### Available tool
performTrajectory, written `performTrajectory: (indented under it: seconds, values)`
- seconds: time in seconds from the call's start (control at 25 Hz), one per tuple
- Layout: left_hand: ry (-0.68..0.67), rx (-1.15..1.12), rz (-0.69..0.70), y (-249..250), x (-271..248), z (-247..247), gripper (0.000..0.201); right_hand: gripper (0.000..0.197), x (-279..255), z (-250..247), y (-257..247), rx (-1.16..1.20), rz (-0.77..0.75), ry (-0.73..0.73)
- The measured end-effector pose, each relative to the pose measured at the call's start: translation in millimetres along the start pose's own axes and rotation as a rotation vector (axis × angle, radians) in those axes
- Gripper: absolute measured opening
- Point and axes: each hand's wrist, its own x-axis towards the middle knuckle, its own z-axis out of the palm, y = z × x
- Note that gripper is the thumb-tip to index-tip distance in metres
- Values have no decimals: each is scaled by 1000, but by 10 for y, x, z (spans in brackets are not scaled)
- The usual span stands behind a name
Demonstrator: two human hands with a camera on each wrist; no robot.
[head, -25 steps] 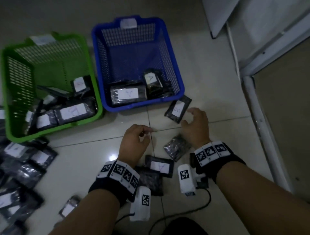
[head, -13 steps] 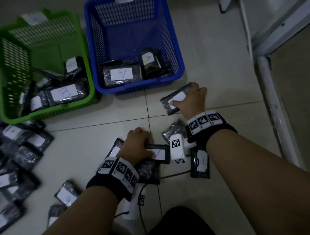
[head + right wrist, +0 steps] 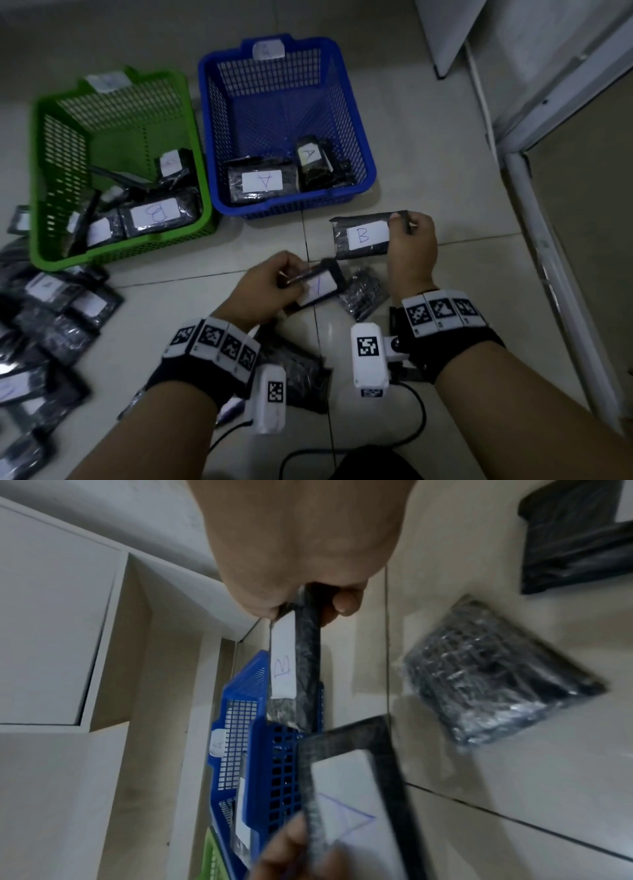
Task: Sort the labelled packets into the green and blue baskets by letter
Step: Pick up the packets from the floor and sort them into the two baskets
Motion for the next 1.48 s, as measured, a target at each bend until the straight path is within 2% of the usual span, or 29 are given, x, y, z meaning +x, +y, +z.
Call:
performTrajectory:
  seconds: [0.12,0.2,0.24,0.32,0.44,0.52,0.64,0.84,1.0,1.08,1.2,1.32,1.4,1.48]
  values:
    - [315,-128,131,361,228,-226,29,20,134,0,-165,47,-20,100]
    - [477,-82,208,585,500,-296,24,20,213,26,-246,79,-30,104]
    - [507,-42,241,658,654,-310,23,20,235,40,-275,88,-32,85]
    - [480,48,284,752,987,-289,28,17,298,76,-328,96,-39,35]
    - [473,359,278,727,1326,-222,32,15,317,133,-331,124,-38,-38]
    - [497,378,318,704,1370,-222,28,13,292,178,-312,118,-47,-84]
    - [612,265,376,624,1135,-330,21,10,201,263,-309,114,-75,-153]
    - [902,198,174,30,341,-739,23,20,-224,649,-398,135,-59,-310]
    - [1082,372,23,-650,-163,-1070,27,27,-745,1165,-647,188,-73,-531]
    - [1057,400,-22,-861,-298,-1184,36,31,-961,1428,-820,218,-87,-634]
    - [935,409,0,-984,-399,-1289,45,22,-1236,1886,-926,145,-145,-703]
    - [910,355,57,-1013,-458,-1346,45,17,-1408,2203,-902,15,-223,-687]
    - [906,341,105,-1029,-485,-1372,43,18,-1441,2202,-869,-130,-355,-646]
    - [889,354,146,-1015,-505,-1375,40,26,-1433,2012,-797,-178,-409,-605]
